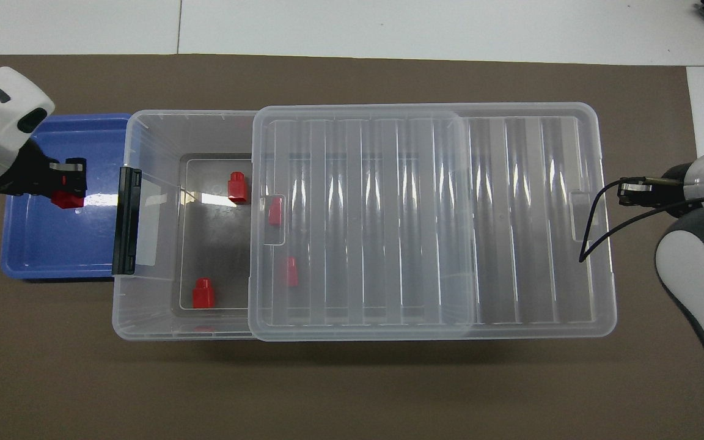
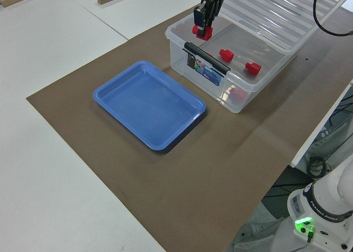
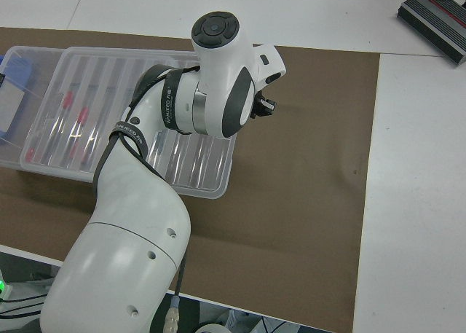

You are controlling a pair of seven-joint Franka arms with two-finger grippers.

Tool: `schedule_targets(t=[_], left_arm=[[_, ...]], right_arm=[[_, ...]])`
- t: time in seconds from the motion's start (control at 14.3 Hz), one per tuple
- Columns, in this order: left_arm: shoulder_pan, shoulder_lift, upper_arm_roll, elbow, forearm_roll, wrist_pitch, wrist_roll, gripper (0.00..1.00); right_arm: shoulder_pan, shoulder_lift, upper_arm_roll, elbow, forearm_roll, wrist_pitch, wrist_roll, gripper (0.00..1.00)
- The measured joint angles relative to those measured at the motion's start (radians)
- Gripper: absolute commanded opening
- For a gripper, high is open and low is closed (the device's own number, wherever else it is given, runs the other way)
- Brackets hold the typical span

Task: Place red block in blue tray from box
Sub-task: 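Hold the block over the tray while the right gripper slides the lid closed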

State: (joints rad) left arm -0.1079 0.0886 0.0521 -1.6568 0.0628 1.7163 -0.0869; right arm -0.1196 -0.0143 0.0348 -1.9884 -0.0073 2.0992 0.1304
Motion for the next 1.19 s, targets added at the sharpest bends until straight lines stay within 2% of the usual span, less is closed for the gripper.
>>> schedule_targets(t=[0.14,0.49,0.7,0.91,1.19], left_arm=[[0.07,0.0,0.002,-0.046,-0.001,0.094,0.113,0.0],[0.124,0.031,0.002,-0.28,-0.001,0.464,0.183,0.0],[0.157,0.082,0.002,-0.301,-0.01,0.528,0.24,0.0],[0.183,0.126,0.002,-0.303,-0.068,0.564,0.316,0.0],[0.197,0.178,0.001,-0.329,-0.079,0.651,0.334,0.0]], right_arm=[[0.004,0.002,0.0,-0.006,0.0,0.0,-0.001,0.0],[0.059,0.002,0.004,-0.013,0.0,0.0,-0.002,0.0],[0.122,0.002,0.005,-0.013,0.0,0.0,-0.002,0.0],[0.18,0.002,0.006,-0.013,0.0,0.0,-0.002,0.0],[0.236,0.002,0.006,-0.019,0.0,0.0,-0.001,0.0]])
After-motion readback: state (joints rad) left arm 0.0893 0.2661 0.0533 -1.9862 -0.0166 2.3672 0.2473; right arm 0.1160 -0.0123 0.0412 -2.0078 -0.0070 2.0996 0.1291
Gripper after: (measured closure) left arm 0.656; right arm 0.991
